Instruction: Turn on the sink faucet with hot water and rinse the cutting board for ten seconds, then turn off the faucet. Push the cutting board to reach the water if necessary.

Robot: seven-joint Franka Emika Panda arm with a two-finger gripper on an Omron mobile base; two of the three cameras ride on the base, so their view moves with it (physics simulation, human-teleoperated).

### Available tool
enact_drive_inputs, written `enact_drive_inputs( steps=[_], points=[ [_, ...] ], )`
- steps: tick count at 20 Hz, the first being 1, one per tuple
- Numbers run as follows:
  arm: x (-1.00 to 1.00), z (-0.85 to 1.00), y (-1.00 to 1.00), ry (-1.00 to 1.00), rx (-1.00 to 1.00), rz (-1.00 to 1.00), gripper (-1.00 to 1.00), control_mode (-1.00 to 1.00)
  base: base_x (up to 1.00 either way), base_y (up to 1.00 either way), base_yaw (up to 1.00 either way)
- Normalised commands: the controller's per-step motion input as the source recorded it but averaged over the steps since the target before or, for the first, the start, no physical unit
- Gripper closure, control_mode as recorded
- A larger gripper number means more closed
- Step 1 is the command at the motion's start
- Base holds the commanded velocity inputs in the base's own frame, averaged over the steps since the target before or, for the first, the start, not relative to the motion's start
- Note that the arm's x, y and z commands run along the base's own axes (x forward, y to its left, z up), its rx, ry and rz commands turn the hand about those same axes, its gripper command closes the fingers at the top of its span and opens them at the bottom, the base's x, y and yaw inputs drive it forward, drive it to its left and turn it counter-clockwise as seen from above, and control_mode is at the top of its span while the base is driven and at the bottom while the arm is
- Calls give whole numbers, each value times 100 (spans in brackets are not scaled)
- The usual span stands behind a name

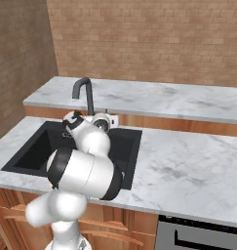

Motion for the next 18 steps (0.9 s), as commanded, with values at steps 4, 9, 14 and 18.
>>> enact_drive_inputs(
  steps=[4, 9, 14, 18],
  points=[
    [11, -8, 0, 0, 0, 0, -100, -100, 0, 0, 0],
    [6, -11, 0, 0, 0, 0, -100, -100, 0, 0, 0],
    [15, -6, 0, 0, 0, 0, -100, -100, 0, 0, 0],
    [26, 0, 0, 0, 0, 0, -100, -100, 0, 0, 0]
  ],
)
